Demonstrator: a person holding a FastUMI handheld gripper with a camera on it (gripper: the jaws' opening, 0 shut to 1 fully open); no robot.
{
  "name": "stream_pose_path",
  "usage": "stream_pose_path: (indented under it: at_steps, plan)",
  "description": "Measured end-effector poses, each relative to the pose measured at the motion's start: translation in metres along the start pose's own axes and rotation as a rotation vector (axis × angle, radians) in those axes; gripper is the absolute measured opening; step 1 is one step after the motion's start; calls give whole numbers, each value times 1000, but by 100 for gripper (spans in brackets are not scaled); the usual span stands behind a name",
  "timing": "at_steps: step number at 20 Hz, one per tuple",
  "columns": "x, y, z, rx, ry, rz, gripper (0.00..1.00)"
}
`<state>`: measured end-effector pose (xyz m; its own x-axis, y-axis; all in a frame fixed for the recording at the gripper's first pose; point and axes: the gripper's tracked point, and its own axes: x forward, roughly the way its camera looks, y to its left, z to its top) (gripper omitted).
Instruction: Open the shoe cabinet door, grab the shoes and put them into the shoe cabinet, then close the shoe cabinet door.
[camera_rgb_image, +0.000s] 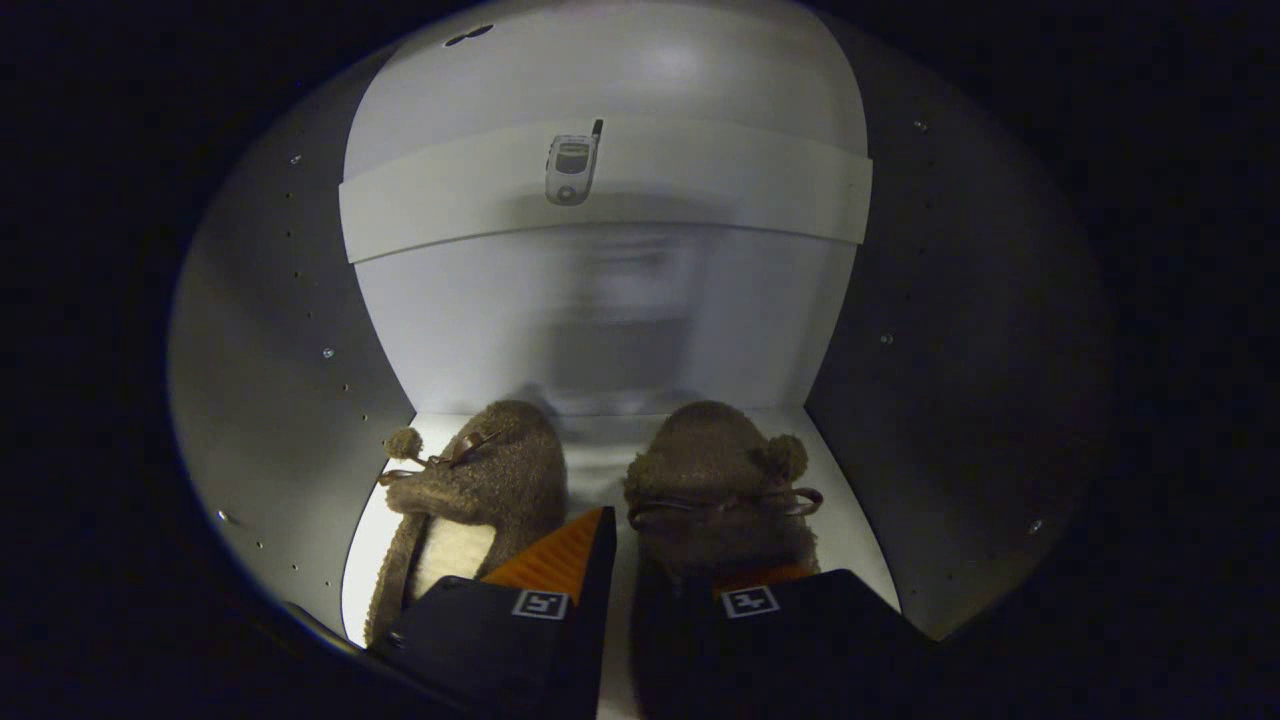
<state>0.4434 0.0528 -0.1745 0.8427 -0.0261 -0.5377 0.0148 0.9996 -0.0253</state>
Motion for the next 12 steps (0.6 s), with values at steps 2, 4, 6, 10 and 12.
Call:
stream_pose_path:
  at_steps: [2, 4, 6, 10, 12]
  plan:
    - [-13, 2, 1, 20, 2, 21, 65]
    - [-27, 1, 3, 56, -2, 39, 80]
    - [-41, -1, 5, 66, -14, 49, 87]
    - [-79, -5, 18, 36, -85, 55, 95]
    - [-108, -1, 30, 23, -150, 67, 100]
